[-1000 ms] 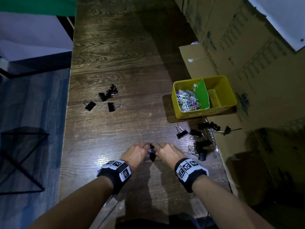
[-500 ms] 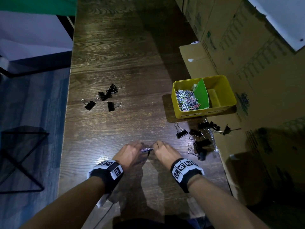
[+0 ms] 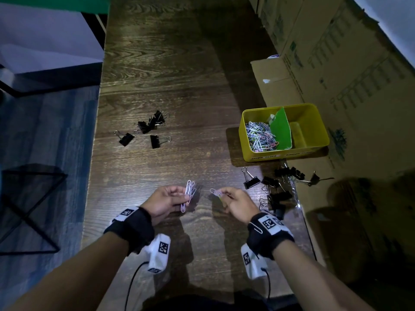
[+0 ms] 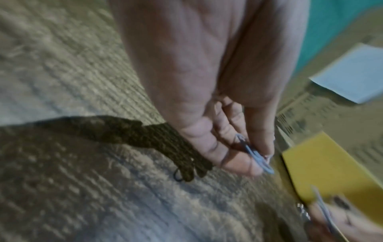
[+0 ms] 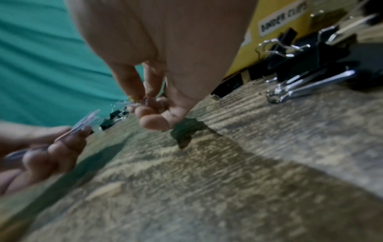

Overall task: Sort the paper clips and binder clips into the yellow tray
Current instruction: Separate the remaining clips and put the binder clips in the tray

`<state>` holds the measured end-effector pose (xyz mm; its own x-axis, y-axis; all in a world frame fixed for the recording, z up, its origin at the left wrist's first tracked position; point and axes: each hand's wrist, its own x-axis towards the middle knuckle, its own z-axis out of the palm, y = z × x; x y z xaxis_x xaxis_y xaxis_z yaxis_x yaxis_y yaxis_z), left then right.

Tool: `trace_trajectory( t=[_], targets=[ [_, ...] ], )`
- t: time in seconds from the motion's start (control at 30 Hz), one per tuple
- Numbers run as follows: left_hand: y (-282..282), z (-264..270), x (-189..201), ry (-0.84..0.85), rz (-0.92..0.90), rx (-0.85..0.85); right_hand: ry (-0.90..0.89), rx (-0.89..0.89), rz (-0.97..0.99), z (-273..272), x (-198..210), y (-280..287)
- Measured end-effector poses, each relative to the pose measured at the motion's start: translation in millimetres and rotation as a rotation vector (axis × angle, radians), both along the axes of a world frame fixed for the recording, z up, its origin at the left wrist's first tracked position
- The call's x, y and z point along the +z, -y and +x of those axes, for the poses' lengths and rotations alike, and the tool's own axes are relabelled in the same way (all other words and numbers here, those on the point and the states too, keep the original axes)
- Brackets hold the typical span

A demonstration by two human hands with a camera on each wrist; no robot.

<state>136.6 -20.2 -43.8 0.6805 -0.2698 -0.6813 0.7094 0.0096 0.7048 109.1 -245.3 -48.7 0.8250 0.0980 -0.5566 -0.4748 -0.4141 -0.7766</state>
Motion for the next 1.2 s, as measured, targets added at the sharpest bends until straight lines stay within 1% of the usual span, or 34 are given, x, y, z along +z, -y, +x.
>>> trace_trajectory(
  t=[0.13,0.2,0.27,0.33,0.4,0.5,0.57,0.63,0.77,0.8,0.87,0.93,0.97,1.1,1.2],
  targets=[
    [4,1,6,-0.129,-0.245,0.15,-0.121,-0.37,0.369,7,2,-6],
    [8,2,8,-0.186,-0.346,0.195,-0.163,-0.462,0.538,8,5,-8],
    [14,6,12,-0.208,-0.436,0.226,-0.182,-0.485,0.65,9,7,-6],
    [20,12,17,-0.198,-0.473,0.24,-0.189,-0.478,0.726,11,10,-3],
    [24,18,21,-0.168,-0.487,0.233,-0.194,-0.495,0.757,14,14,0],
    [29,26,24,-0.164,-0.551,0.226,-0.215,-0.572,0.807,20,21,6],
    [32,29,23,-0.169,-0.567,0.234,-0.242,-0.614,0.799,23,25,10],
    [37,34,21,-0.178,-0.508,0.201,-0.25,-0.632,0.742,26,28,12],
    [49,50,22,-0.195,-0.233,0.073,-0.208,-0.675,0.642,31,35,20],
    [52,55,23,-0.205,-0.189,0.061,-0.199,-0.671,0.615,33,38,24],
    [57,67,29,-0.196,-0.12,0.03,-0.15,-0.598,0.499,33,45,33],
    [64,82,40,-0.134,-0.043,-0.01,-0.082,-0.513,0.41,32,53,42],
    [69,90,47,-0.091,-0.002,-0.037,-0.047,-0.496,0.4,32,59,48],
    [100,125,82,0.096,0.071,-0.176,0.079,-0.496,0.396,41,79,72],
    [134,150,103,0.204,0.092,-0.234,0.142,-0.533,0.414,51,92,87]
  ],
)
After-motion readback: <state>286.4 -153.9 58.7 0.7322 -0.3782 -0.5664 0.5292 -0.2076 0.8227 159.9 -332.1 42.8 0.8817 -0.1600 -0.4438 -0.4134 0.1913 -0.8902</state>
